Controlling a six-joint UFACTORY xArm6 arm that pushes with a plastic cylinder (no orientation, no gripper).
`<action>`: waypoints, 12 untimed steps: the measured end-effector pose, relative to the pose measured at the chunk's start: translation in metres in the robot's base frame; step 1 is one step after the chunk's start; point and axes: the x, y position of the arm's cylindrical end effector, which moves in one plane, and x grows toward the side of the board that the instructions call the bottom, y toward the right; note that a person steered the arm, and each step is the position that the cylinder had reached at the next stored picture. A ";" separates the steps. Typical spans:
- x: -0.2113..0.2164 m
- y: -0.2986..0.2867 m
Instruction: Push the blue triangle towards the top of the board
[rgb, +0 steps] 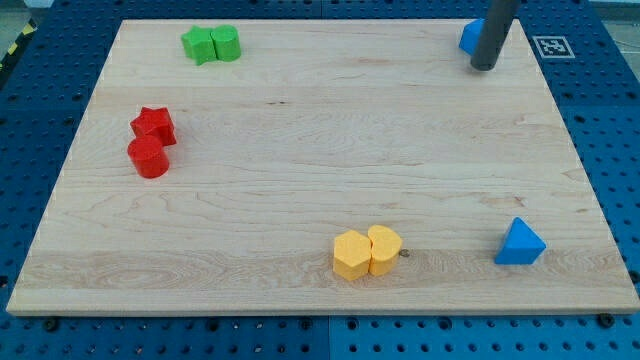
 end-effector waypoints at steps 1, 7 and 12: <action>0.000 -0.001; 0.171 0.005; 0.314 -0.012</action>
